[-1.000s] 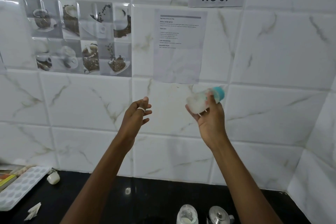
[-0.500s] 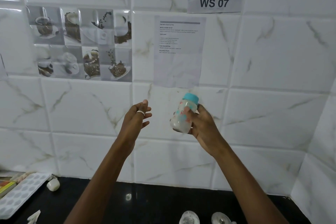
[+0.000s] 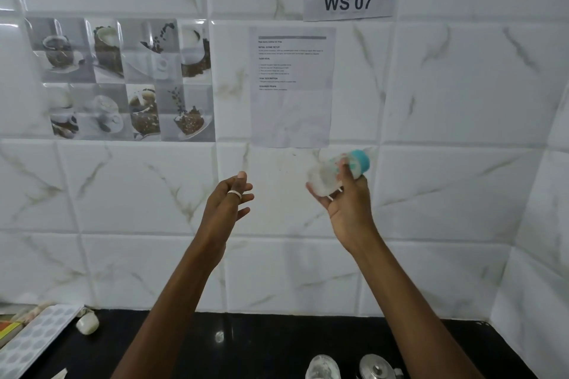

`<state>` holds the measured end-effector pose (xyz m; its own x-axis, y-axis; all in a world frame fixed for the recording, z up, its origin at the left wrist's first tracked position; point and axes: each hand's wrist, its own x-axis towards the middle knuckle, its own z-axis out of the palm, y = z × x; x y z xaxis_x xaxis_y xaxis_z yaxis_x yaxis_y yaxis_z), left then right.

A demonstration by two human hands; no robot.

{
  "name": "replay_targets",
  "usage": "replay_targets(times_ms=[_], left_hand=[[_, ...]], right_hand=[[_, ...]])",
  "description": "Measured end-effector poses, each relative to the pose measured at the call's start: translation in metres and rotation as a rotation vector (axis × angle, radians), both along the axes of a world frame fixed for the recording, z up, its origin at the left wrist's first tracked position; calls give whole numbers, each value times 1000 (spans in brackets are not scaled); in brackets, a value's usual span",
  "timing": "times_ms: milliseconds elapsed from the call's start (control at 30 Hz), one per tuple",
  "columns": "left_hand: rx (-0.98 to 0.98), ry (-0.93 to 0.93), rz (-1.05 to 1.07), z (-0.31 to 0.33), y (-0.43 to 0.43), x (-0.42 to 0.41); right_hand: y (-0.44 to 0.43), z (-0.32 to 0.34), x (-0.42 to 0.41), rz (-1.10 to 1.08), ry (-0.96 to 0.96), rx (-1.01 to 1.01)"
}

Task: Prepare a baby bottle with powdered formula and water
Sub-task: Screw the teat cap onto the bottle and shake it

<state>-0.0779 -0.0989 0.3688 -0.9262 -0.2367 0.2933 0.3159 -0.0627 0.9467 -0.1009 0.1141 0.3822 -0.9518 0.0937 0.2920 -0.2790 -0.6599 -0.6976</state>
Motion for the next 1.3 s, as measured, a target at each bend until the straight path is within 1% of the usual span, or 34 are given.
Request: replay_targets(times_ms=[33, 100, 133, 167, 267, 300, 333, 433, 467, 500, 567, 600, 633, 667, 733, 767, 800, 900, 933, 967, 1000, 1067, 1100, 1133, 1233, 1267, 1300], left_hand=[[3, -3, 4, 0, 0, 0], [9, -8, 6, 0, 1, -1], [6, -5, 3, 0, 2, -2], [4, -2, -3, 0, 2, -2], [2, 9, -11, -1, 3, 1], [0, 10, -10, -1, 2, 1], [2, 10, -8, 0, 1, 1], [12, 6, -6, 1, 1, 1], [10, 7, -9, 2, 1, 0], [10, 7, -12, 2, 1, 0], [12, 8, -15, 3, 1, 1], [16, 6, -14, 4, 1, 1], [19, 2, -11, 4, 1, 1], [22, -2, -8, 5, 1, 0], [22, -2, -6, 7, 1, -1], [22, 2, -8, 8, 2, -1], [22, 6, -10, 8, 1, -1], [13, 22, -10, 8, 0, -1], [15, 25, -5, 8, -1, -2], [20, 25, 0, 9, -2, -2], [26, 24, 2, 9, -3, -3], [33, 21, 0, 10, -2, -4], [35, 20, -2, 10, -2, -5], [38, 20, -3, 10, -2, -5], [38, 25, -1, 8, -5, -3], [38, 25, 3, 8, -7, -3], [40, 25, 8, 8, -8, -3]], right_hand=[[-3, -3, 1, 13, -11, 80], [-6, -10, 7, 92, -17, 324], [-5, -14, 9, 115, -7, 380], [-4, -14, 9, 114, 0, 363], [0, -10, 3, 43, -11, 124], [1, -11, 0, 24, -14, 107], [0, -13, 0, 30, -12, 138], [-1, -19, 3, 114, 8, 341], [0, -19, 3, 111, 18, 337], [1, -16, 2, 95, 19, 279], [3, -11, -2, 46, 2, 94], [3, -10, -4, 23, -1, 40], [1, -10, -4, 18, -4, 47], [-3, -12, -2, 32, -4, 112], [-7, -15, 4, 104, 0, 335], [-7, -15, 5, 120, 12, 394], [-6, -14, 5, 117, 26, 369], [-6, -5, -1, 35, 12, 38], [-9, -4, -2, 11, 12, -17], [-13, -5, -1, 10, 14, 3], [-18, -8, 2, 32, 13, 104], [-25, -11, 13, 135, 12, 405], [-25, -11, 15, 159, 23, 457], [-23, -8, 13, 154, 34, 404], [-15, 2, 0, 61, 26, 30], [-15, 3, -3, 41, 25, -13], [-17, 1, -3, 47, 13, 27]])
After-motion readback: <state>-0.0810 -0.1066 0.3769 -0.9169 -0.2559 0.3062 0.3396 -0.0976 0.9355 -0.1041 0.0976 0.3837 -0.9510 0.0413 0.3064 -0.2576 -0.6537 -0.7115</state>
